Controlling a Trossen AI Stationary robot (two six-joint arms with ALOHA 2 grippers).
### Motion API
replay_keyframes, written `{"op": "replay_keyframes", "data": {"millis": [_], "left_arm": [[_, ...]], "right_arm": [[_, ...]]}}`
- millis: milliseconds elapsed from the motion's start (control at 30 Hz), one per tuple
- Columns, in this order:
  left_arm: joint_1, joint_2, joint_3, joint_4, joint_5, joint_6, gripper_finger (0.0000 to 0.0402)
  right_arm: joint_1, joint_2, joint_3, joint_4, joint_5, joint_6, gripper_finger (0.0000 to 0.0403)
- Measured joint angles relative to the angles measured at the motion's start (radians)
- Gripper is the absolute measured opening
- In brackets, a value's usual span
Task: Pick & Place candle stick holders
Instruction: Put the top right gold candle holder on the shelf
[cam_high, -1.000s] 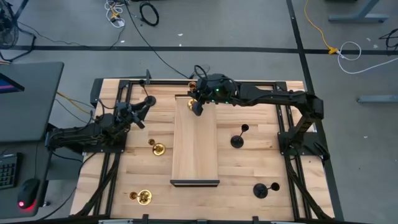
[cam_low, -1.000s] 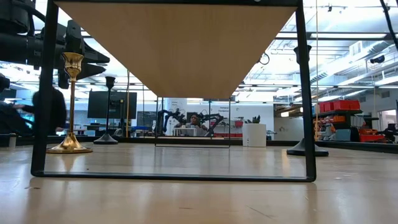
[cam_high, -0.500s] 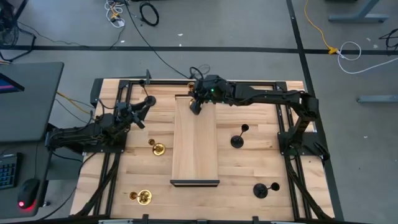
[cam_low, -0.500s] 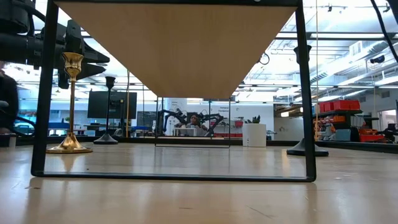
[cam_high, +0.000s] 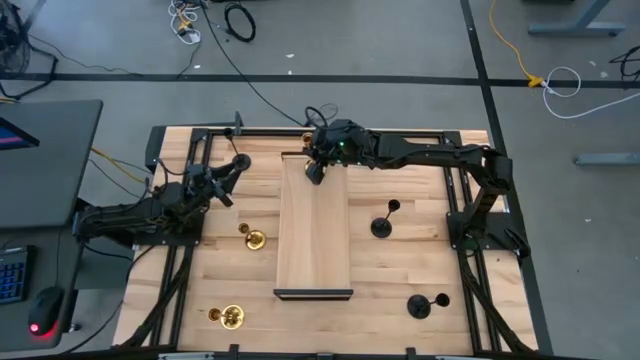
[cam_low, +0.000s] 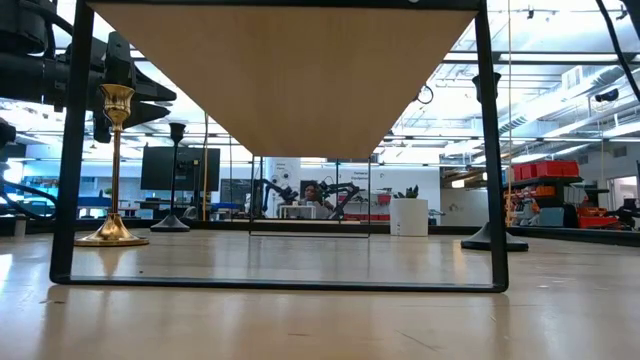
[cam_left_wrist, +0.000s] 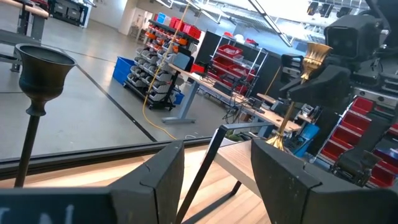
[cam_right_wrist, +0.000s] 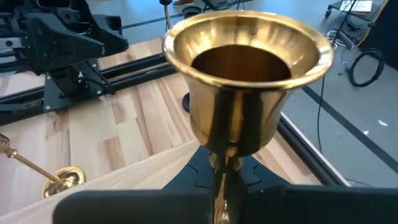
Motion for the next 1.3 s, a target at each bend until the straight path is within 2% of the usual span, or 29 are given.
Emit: {"op": "replay_keyframes", "data": {"millis": [100,367,1300], "left_arm": [[0.0,0.0,0.0,0.0,0.0,0.0,0.0188],[0.0,0.0,0.0,0.0,0.0,-0.001,0.0188],[0.0,0.0,0.0,0.0,0.0,-0.001,0.0188]], "right_arm": [[0.0,0.0,0.0,0.0,0.0,-0.002,0.0005],[0.0,0.0,-0.001,-0.032,-0.001,-0.01,0.0041],[0.003,-0.003,-0.001,-0.099,0.027,-0.035,0.0048]]}}
